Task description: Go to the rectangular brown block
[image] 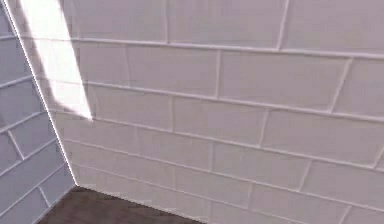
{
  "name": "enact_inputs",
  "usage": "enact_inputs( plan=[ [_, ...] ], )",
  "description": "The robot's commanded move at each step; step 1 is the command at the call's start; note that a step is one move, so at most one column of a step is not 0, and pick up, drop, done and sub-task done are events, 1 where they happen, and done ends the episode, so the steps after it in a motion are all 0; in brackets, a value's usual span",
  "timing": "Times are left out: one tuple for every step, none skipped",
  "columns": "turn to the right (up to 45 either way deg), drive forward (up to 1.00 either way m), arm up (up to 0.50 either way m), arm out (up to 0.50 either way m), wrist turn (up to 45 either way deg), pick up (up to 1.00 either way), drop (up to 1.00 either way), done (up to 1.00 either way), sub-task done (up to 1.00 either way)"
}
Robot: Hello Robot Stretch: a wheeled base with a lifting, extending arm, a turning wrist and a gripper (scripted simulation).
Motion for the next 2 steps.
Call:
enact_inputs(
  plan=[
    [45.0, 0.00, 0.00, 0.00, 0.0, 0.00, 0.00, 0.00, 0.00],
    [21.0, 0.00, 0.00, 0.00, 0.0, 0.00, 0.00, 0.00, 0.00]
  ],
)
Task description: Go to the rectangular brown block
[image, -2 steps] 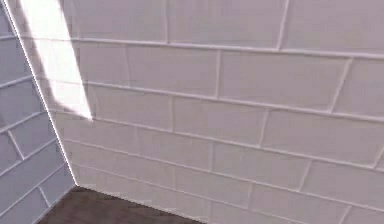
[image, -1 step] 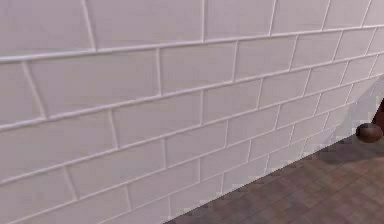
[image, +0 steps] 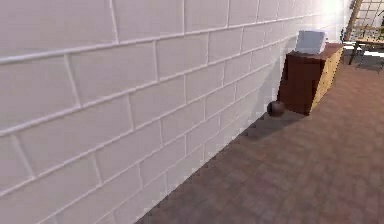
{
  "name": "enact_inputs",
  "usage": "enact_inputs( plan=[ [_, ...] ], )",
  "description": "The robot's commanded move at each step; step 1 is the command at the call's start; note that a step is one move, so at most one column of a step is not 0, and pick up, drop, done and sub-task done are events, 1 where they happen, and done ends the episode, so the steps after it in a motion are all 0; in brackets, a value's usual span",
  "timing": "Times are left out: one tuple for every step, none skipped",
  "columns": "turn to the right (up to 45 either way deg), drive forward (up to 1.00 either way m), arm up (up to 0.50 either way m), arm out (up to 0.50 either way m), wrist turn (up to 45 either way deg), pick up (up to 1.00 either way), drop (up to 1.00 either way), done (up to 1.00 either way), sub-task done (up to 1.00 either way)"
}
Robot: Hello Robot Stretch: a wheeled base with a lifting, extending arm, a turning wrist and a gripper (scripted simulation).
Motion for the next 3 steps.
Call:
enact_inputs(
  plan=[
    [0.0, 0.60, 0.00, 0.00, 0.0, 0.00, 0.00, 0.00, 0.00],
    [45.0, 0.00, 0.00, 0.00, 0.0, 0.00, 0.00, 0.00, 0.00],
    [6.0, 0.00, 0.00, 0.00, 0.0, 0.00, 0.00, 0.00, 0.00]
  ],
)
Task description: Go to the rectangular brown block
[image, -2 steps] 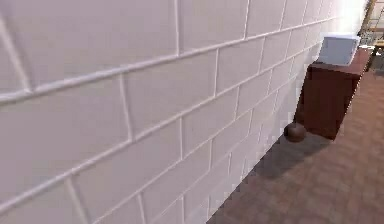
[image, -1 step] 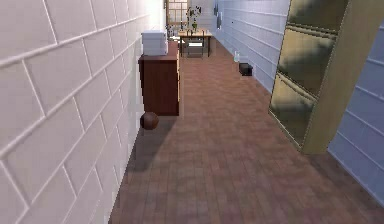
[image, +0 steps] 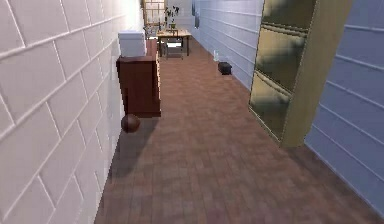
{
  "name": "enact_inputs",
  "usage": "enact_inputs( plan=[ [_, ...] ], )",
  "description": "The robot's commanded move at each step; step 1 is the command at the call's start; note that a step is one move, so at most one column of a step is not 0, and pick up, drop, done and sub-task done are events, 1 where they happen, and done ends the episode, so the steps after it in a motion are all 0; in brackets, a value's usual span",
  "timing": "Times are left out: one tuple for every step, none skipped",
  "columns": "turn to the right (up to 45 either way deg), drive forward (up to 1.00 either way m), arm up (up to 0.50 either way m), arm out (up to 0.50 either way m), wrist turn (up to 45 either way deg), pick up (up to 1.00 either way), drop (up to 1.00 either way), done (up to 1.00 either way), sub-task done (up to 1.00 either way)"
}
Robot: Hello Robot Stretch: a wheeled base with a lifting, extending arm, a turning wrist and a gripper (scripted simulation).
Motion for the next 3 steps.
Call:
enact_inputs(
  plan=[
    [0.0, 1.00, 0.00, 0.00, 0.0, 0.00, 0.00, 0.00, 0.00],
    [3.0, 0.00, 0.00, 0.00, 0.0, 0.00, 0.00, 0.00, 0.00],
    [0.0, 1.00, 0.00, 0.00, 0.0, 0.00, 0.00, 0.00, 0.00]
  ],
)
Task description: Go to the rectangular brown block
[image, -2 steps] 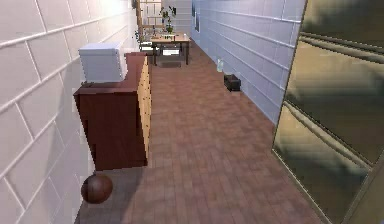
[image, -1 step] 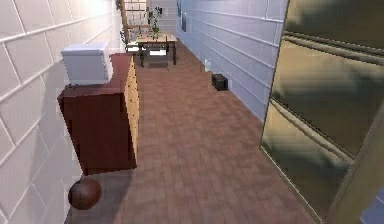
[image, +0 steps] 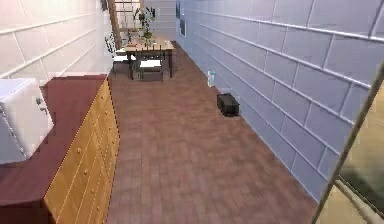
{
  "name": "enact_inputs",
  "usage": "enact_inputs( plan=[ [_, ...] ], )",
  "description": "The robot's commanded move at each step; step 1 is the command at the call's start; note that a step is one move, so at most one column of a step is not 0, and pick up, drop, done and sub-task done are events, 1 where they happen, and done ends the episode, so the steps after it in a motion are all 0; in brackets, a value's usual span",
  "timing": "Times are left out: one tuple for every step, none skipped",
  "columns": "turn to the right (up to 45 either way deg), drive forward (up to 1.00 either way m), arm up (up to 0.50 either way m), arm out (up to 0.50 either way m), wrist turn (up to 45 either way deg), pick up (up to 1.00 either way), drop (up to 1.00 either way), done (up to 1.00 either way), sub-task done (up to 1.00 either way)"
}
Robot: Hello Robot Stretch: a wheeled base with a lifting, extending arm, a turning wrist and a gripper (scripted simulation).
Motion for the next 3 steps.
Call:
enact_inputs(
  plan=[
    [0.0, 1.00, 0.00, 0.00, 0.0, 0.00, 0.00, 0.00, 0.00],
    [0.0, 1.00, 0.00, 0.00, 0.0, 0.00, 0.00, 0.00, 0.00],
    [0.0, 0.95, 0.00, 0.00, 0.0, 0.00, 0.00, 0.00, 0.00]
  ],
)
